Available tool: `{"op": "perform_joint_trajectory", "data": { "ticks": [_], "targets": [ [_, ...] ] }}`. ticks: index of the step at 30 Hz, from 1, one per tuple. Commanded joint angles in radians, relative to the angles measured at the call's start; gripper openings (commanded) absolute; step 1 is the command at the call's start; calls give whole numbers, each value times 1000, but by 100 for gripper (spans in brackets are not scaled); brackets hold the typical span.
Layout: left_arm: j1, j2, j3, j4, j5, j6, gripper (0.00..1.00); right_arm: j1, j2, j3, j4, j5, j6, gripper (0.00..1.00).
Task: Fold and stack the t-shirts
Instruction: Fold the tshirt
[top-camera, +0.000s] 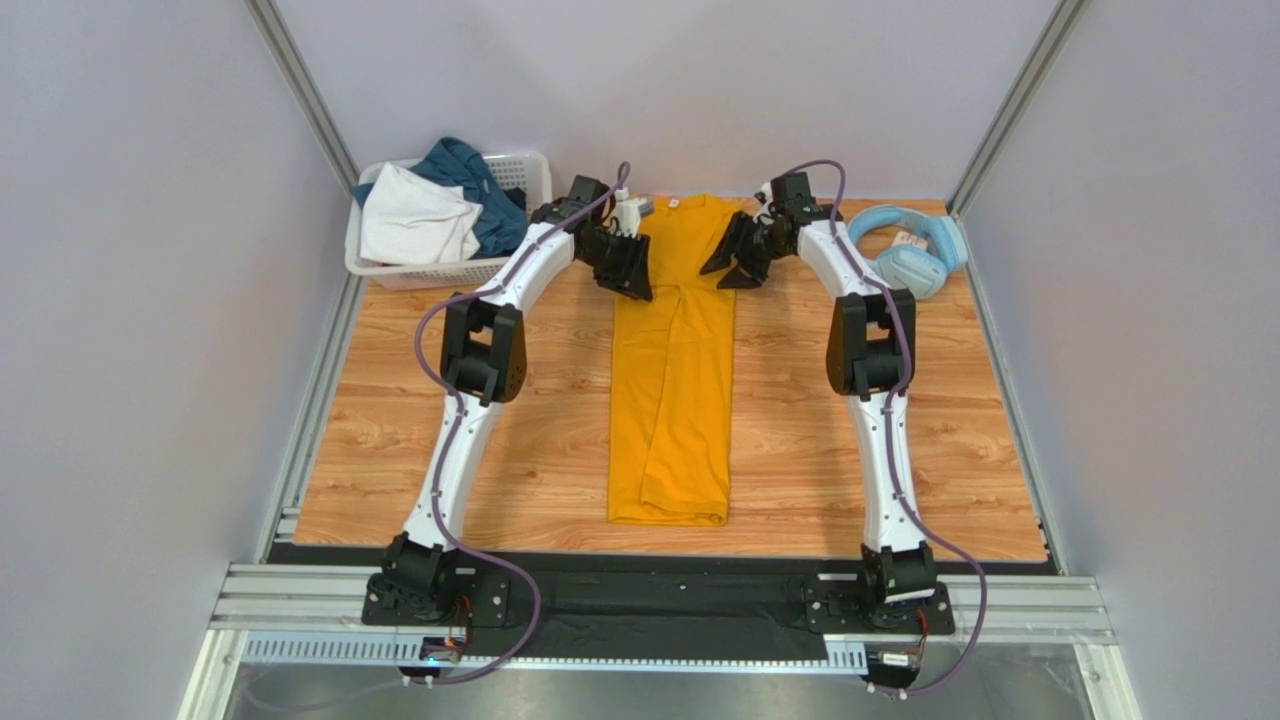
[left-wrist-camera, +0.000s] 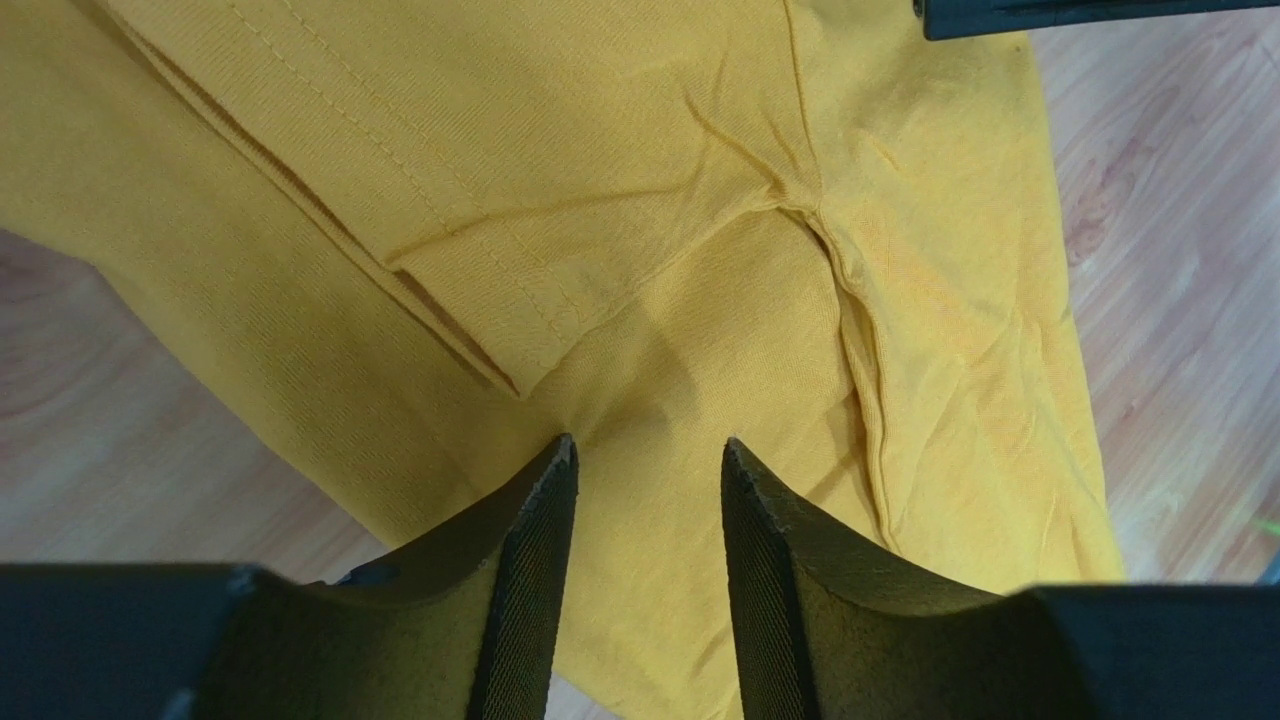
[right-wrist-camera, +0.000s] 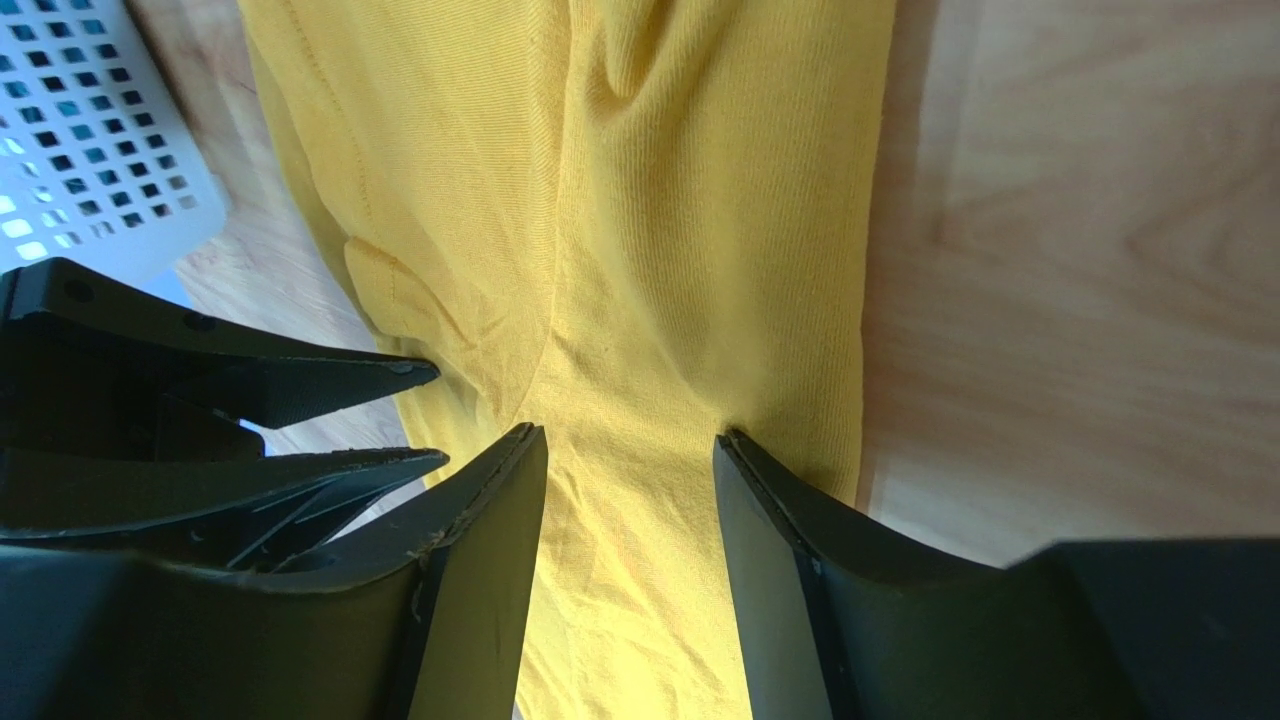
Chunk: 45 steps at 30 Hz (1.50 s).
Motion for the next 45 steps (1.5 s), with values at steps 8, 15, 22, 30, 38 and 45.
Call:
{"op": "perform_joint_trajectory", "data": {
  "ticks": [8,15,22,30,38,45],
  "targets": [
    [23,-48,50,65,-44,-10,51,-40,35,79,112,-24,18,54],
    [23,-243,-48,59,19,7,51,-16,-183,15,98,-13,9,65],
    [3,-724,-499,-28,93,104,51,44,-621,-429,1,31,-17,63],
    [-23,-1097,-1015,-154,38,237,49,147,-1152,-1224,82,103,42,61],
    [-98,-1428,-1262,-185,-91,215,95,297,-1531,-1626,130,178,142,66],
    [-125,-1522,-1404,-135,-56,205,91,333,-1688,-1801,190,185,248,66]
  ]
}}
